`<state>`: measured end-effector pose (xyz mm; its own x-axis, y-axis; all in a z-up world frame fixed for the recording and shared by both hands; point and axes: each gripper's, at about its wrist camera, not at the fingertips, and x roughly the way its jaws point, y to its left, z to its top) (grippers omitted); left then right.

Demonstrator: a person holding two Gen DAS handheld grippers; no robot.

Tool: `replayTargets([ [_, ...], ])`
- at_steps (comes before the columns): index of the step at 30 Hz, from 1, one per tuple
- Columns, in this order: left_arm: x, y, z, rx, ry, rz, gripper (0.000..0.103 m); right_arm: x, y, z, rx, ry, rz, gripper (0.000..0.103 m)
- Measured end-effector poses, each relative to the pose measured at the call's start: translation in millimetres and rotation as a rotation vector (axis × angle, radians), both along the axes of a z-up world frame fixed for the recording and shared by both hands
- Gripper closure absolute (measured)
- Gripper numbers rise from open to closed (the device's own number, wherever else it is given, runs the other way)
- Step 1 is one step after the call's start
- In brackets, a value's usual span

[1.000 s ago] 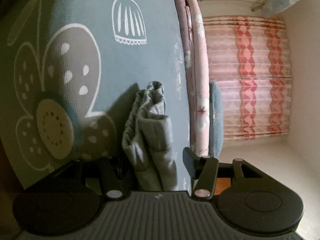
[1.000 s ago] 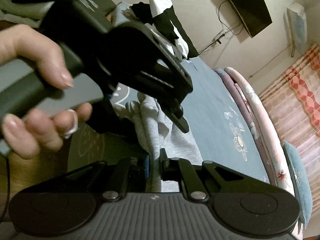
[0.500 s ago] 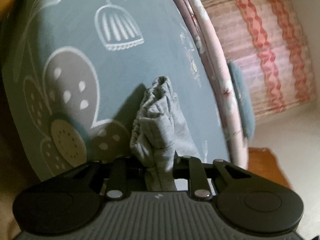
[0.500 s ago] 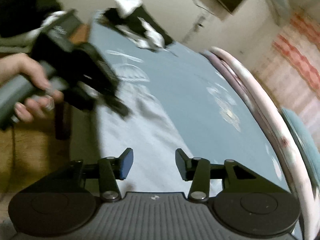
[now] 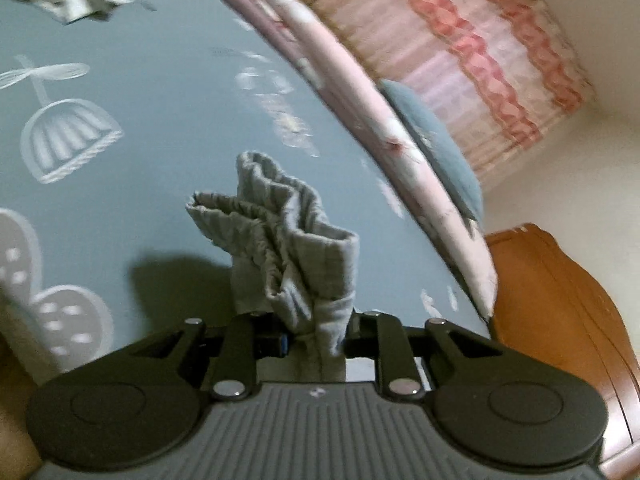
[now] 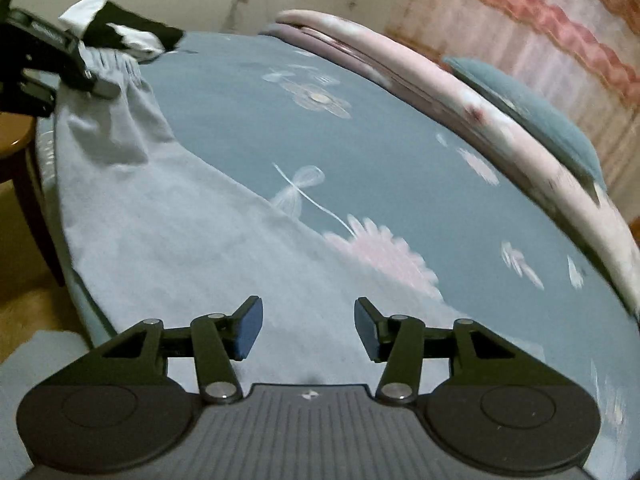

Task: Fold clothes
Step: 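Carry the held cuff with the left gripper over the other leg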

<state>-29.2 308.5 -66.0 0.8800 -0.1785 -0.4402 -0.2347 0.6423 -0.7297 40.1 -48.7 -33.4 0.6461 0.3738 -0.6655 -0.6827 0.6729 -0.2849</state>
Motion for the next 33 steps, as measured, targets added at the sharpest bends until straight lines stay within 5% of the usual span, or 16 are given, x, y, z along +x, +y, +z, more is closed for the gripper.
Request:
replayTargets([
  [8, 24, -50, 36, 0.022, -0.068, -0.128, 0.084, 19, -45, -4, 0.085, 0.056, -0.113, 0.047],
  [20, 57, -126, 39, 0.071, -0.08, -0.302, 0.084, 37, -99, -9, 0.198, 0.134, -0.237, 0.045],
  [33, 78, -222, -15, 0.375, 0.054, -0.477, 0.084, 46, -130, -19, 0.262, 0.179, -0.336, 0.045],
])
